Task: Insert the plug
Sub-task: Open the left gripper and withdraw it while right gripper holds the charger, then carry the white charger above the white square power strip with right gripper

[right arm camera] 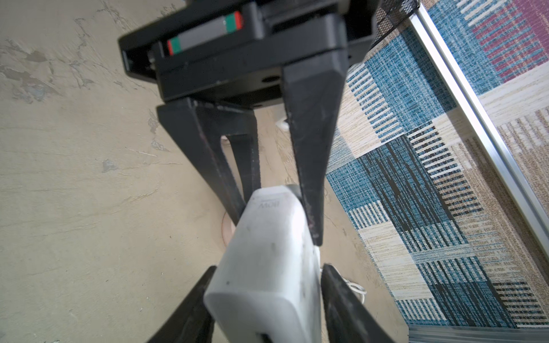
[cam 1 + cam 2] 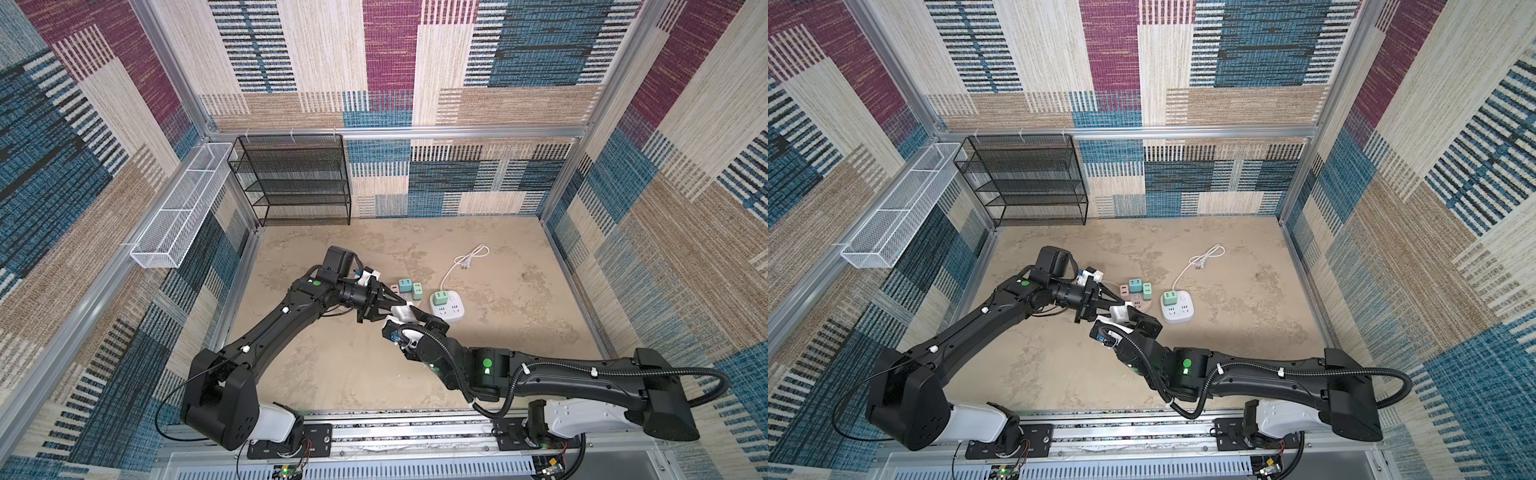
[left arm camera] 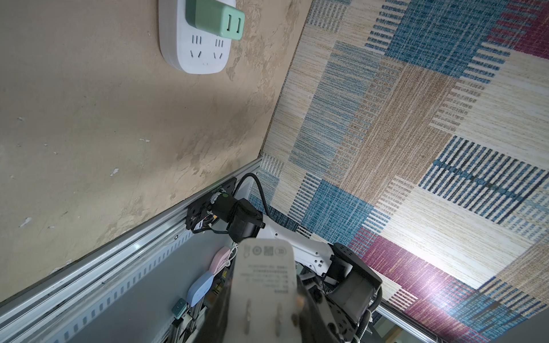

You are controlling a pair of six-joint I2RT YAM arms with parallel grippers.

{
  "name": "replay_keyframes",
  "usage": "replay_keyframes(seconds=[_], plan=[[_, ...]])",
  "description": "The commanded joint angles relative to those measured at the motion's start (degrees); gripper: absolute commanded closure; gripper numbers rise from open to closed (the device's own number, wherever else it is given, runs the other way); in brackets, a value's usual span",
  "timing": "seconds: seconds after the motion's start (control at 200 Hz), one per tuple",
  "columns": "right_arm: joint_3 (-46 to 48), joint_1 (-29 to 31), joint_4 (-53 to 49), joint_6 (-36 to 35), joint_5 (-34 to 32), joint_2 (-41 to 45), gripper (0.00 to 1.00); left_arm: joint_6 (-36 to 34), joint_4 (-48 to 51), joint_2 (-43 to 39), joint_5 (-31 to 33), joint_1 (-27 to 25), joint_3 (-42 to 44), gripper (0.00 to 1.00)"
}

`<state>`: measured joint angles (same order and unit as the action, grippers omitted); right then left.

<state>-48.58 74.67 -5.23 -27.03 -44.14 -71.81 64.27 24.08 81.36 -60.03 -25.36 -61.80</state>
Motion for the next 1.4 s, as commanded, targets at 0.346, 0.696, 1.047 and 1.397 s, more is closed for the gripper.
replay_keyframes(seconds=[0.346, 0.696, 1.047, 1.397], plan=[[0.7, -0.1, 3.8, 1.5, 1.2, 2.6, 1.0, 1.6, -3.6, -1.1, -1.1, -0.6, 1.2, 1.0], [-4.1, -7.7, -10.0, 16.2, 19.0, 5.3, 1.0, -7.7, 6.2, -0.9, 6.2, 1.8, -5.7, 0.21], [-10.4, -22.0, -24.2, 30.1, 41.9, 1.3, 1.0, -22.5, 20.8, -3.2, 19.6, 8.8, -13.3, 0.21], [-29.6, -33.4, -45.5, 36.6, 54.4, -11.2, 1.0, -31.9, 24.9, -13.2, 43.2, 0.4, -9.2, 0.27]])
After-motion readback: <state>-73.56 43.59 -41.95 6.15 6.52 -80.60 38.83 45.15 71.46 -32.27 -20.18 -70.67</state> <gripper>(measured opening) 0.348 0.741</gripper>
